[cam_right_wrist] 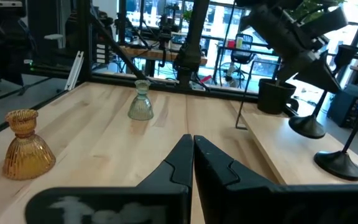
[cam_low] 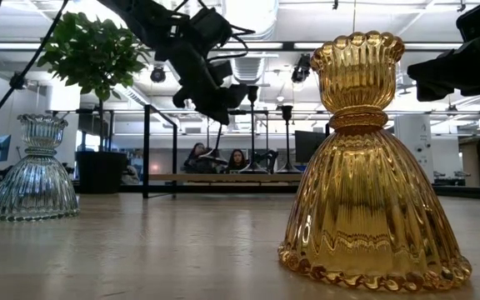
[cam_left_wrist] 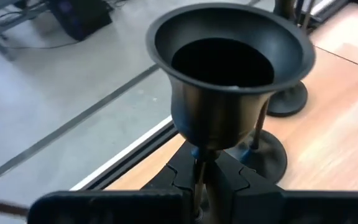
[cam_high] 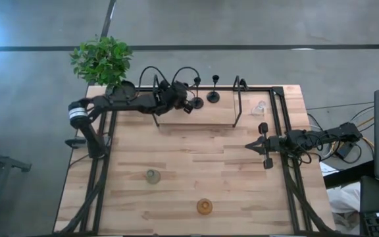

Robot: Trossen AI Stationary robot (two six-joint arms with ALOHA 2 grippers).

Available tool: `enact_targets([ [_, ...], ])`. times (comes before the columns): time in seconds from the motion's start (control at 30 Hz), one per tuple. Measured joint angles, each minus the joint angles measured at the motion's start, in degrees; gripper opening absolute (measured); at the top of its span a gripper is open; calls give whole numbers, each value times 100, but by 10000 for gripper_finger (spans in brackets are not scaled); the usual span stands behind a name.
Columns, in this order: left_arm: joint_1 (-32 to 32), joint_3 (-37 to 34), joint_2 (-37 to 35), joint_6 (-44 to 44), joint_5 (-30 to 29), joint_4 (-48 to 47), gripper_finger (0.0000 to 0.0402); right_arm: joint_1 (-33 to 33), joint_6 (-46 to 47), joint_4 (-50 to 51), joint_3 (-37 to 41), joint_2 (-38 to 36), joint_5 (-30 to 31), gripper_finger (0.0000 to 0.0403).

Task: Pick & Place candle stick holders
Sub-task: Put the black candle holder on the shelf aligned with the other black candle holders

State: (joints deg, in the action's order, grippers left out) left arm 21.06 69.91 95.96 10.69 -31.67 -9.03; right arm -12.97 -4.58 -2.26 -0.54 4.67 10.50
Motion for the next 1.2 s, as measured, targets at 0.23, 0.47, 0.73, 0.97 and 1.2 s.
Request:
enact_targets([
  [0.23, 219, -47, -57, -309, 245, 149, 20, 0, -8, 0, 0, 0, 0, 8],
  [0.47, 454, -939, -506, -106, 400, 1219, 20, 2, -11, -1, 0, 0, 2, 8],
  [0.73, 680, -1578, -1023, -430, 1200, 1917, 20, 1, -6, 0, 0, 0, 0, 8],
  [0.97, 959, -1593, -1056, -938, 2193, 1943, 20, 2, -3, 0, 0, 0, 0, 8],
  [1.2, 1287, -1585, -1056, -1219, 2957, 1951, 20, 1, -9, 0, 0, 0, 0, 8],
])
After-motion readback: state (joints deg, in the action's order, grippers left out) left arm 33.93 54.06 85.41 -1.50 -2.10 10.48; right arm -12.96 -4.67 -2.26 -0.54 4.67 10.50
